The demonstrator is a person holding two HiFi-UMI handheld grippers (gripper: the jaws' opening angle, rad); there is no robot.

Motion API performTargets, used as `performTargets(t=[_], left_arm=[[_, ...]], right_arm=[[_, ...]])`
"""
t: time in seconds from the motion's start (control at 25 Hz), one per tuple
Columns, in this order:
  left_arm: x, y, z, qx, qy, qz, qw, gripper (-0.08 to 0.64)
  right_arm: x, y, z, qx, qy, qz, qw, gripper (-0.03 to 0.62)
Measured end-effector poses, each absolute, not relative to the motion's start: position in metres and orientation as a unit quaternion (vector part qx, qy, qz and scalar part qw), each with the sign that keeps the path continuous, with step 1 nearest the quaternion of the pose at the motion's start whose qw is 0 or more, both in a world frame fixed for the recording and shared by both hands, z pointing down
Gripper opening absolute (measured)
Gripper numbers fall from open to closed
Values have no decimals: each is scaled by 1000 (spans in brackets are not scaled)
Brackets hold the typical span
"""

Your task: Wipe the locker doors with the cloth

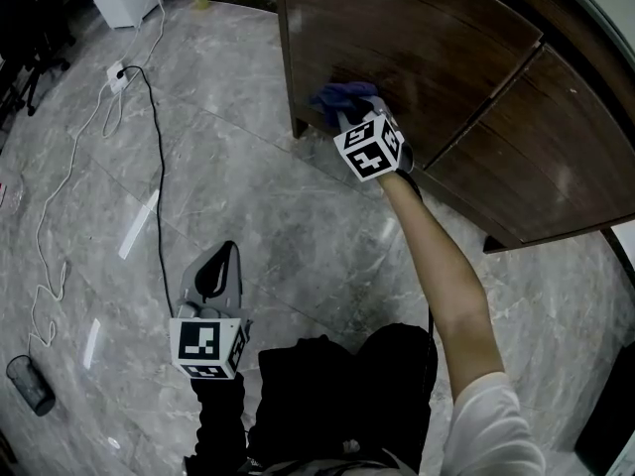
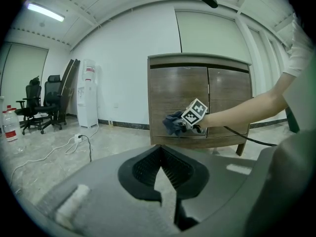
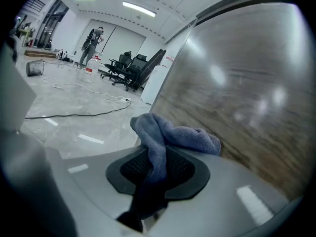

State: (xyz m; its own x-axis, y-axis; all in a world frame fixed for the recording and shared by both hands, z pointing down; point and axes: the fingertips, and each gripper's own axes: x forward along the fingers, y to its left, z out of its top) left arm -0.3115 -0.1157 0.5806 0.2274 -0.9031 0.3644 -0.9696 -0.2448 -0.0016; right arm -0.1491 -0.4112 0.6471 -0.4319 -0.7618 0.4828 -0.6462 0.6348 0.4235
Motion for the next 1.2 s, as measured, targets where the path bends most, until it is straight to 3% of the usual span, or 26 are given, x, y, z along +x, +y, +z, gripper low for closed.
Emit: performTargets(t=[0.56,1.2], left_arm=[[-323,-116,589,767,-611,151,124,1],[-312,-112,581,777,-599,142,132,1]], right_arm=[[-160,-413,706,391,-836,-48,382,89],[-180,-429,544,435,-840,-120,302,89]])
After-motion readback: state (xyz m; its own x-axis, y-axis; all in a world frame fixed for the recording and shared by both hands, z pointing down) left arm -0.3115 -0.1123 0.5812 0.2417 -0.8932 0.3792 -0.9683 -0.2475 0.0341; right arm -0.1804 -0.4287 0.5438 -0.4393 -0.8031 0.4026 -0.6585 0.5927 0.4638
